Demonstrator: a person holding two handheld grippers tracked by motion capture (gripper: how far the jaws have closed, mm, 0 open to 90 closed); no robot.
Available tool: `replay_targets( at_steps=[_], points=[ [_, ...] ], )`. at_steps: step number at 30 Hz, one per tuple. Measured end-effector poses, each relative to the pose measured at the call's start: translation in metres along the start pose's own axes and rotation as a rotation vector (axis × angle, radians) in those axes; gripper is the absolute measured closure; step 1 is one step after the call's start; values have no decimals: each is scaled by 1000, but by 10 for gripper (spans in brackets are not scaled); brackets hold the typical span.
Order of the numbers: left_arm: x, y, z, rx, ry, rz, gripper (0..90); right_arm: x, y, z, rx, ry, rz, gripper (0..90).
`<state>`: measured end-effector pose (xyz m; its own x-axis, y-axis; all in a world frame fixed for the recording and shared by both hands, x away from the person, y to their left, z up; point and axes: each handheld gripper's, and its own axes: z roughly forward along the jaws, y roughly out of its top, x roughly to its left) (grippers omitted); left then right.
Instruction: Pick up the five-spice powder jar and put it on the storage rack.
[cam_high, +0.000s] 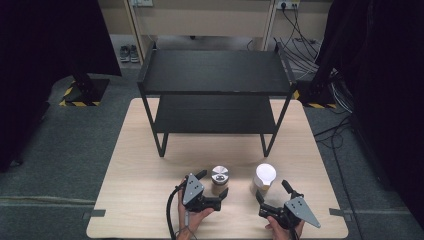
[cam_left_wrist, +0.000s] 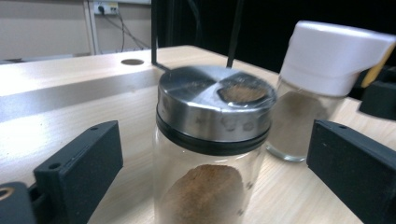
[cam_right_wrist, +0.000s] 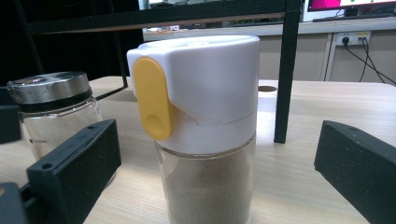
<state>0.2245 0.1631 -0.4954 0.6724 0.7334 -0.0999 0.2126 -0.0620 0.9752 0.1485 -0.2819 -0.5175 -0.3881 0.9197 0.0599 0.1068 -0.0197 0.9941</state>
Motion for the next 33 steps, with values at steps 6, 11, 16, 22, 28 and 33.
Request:
replay_targets(
  at_steps=[6, 11, 16, 22, 28, 33],
  points=[
    [-5, 5, 8, 37, 28, 21, 81, 0, 0, 0, 1, 0, 0, 6],
    [-8, 8, 14, 65, 42, 21, 129, 0, 0, 0, 1, 0, 3, 7],
    [-9, 11, 18, 77, 42, 20, 190, 0, 0, 0, 2, 1, 1, 9],
    [-9, 12, 20, 86, 48, 7, 257, -1, 0, 0, 2, 2, 3, 12],
    [-9, 13, 21, 90, 45, 14, 296, -1, 0, 0, 2, 2, 7, 13],
    [-11, 13, 21, 87, 50, 18, 301, -1, 1, 0, 3, 3, 4, 13]
  ],
)
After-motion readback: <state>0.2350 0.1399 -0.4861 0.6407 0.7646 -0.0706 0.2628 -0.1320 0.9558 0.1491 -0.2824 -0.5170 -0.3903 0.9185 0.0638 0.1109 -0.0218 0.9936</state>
